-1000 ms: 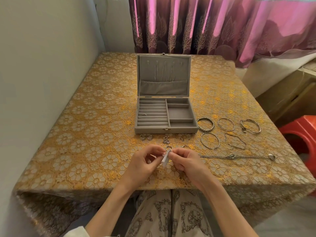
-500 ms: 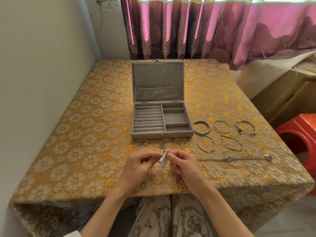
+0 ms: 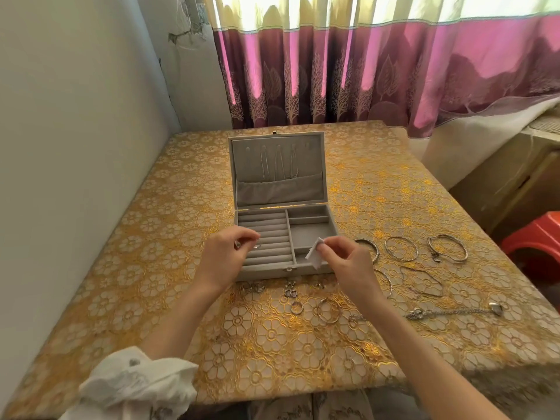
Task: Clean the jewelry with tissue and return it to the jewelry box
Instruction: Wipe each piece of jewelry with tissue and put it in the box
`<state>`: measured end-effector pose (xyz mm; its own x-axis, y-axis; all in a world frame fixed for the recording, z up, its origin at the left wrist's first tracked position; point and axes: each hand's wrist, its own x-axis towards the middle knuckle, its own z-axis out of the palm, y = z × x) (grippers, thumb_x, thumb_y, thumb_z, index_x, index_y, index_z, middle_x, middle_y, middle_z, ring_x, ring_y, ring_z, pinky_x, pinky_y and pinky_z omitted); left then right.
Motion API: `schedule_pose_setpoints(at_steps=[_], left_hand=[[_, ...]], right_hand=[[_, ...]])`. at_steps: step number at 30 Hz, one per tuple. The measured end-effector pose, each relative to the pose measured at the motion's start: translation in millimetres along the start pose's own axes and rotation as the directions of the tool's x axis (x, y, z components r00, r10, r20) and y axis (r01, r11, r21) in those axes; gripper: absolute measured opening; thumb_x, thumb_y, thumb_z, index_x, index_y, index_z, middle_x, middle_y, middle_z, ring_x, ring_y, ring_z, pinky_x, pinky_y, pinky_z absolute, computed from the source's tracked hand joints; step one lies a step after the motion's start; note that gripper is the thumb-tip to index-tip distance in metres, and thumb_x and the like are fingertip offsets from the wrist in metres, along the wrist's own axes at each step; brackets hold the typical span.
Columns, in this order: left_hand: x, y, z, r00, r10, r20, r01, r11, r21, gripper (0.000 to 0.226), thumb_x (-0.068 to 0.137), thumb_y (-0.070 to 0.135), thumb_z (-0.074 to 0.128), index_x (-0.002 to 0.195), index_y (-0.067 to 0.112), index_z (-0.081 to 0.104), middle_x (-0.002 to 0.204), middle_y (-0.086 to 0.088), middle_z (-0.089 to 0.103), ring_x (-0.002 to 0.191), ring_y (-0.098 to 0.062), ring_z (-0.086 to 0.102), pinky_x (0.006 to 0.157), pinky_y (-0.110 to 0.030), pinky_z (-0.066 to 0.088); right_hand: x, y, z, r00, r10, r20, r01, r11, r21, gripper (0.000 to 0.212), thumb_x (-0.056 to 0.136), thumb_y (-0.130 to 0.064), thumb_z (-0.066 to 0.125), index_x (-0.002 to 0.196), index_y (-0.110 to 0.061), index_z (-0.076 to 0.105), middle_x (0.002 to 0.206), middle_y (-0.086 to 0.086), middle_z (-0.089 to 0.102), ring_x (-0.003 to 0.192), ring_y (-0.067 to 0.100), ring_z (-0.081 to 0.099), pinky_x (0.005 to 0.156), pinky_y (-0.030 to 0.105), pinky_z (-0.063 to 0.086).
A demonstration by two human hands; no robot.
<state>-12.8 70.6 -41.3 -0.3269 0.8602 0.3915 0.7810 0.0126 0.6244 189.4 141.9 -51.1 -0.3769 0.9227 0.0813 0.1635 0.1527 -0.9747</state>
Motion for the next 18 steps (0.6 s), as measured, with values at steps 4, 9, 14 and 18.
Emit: schedule_pose_setpoints(at_steps=[4, 9, 14, 18], left_hand=[[19, -14, 10, 0.997, 0.001, 0.08, -0.011, 0.992, 0.129, 0.012, 0.083, 0.009, 0.066, 0.092, 0.015, 0.072, 0.089, 0.002, 0.066, 0.086, -0.008, 0.056, 0.079, -0.015, 0.046], [27, -18, 18, 0.99, 0.081, 0.113, -0.103, 0.973, 0.208, 0.013, 0.084, 0.006, 0.064, 0.09, 0.013, 0.073, 0.089, 0.0, 0.069, 0.085, -0.012, 0.055, 0.081, -0.012, 0.039], [25, -21, 24, 0.981, 0.071, 0.18, -0.107, 0.974, 0.198, 0.015, 0.086, 0.005, 0.061, 0.092, 0.011, 0.073, 0.093, 0.001, 0.063, 0.081, -0.006, 0.051, 0.071, -0.005, 0.033], [22, -20, 26, 0.981, 0.103, 0.165, -0.136, 0.97, 0.201, 0.015, 0.086, 0.003, 0.061, 0.096, 0.008, 0.071, 0.093, -0.001, 0.062, 0.081, -0.008, 0.053, 0.072, -0.008, 0.037]], right_hand=[[27, 13, -3, 0.996, -0.088, 0.002, 0.086, 0.963, -0.255, 0.009, 0.088, -0.019, 0.06, 0.088, -0.012, 0.066, 0.08, 0.001, 0.062, 0.071, 0.009, 0.053, 0.06, 0.014, 0.039], [30, 21, -1, 0.992, -0.124, 0.001, 0.119, 0.951, -0.285, 0.007, 0.088, -0.02, 0.06, 0.087, -0.015, 0.065, 0.083, -0.003, 0.061, 0.075, 0.004, 0.051, 0.063, 0.013, 0.037], [28, 26, 1, 0.991, -0.132, 0.007, 0.129, 0.955, -0.268, 0.005, 0.088, -0.02, 0.06, 0.088, -0.018, 0.064, 0.08, -0.009, 0.059, 0.074, 0.001, 0.051, 0.063, 0.013, 0.038], [27, 27, 1, 0.989, -0.146, 0.001, 0.142, 0.958, -0.251, 0.003, 0.088, -0.019, 0.06, 0.086, -0.021, 0.063, 0.08, -0.013, 0.057, 0.075, 0.0, 0.052, 0.064, 0.012, 0.04]])
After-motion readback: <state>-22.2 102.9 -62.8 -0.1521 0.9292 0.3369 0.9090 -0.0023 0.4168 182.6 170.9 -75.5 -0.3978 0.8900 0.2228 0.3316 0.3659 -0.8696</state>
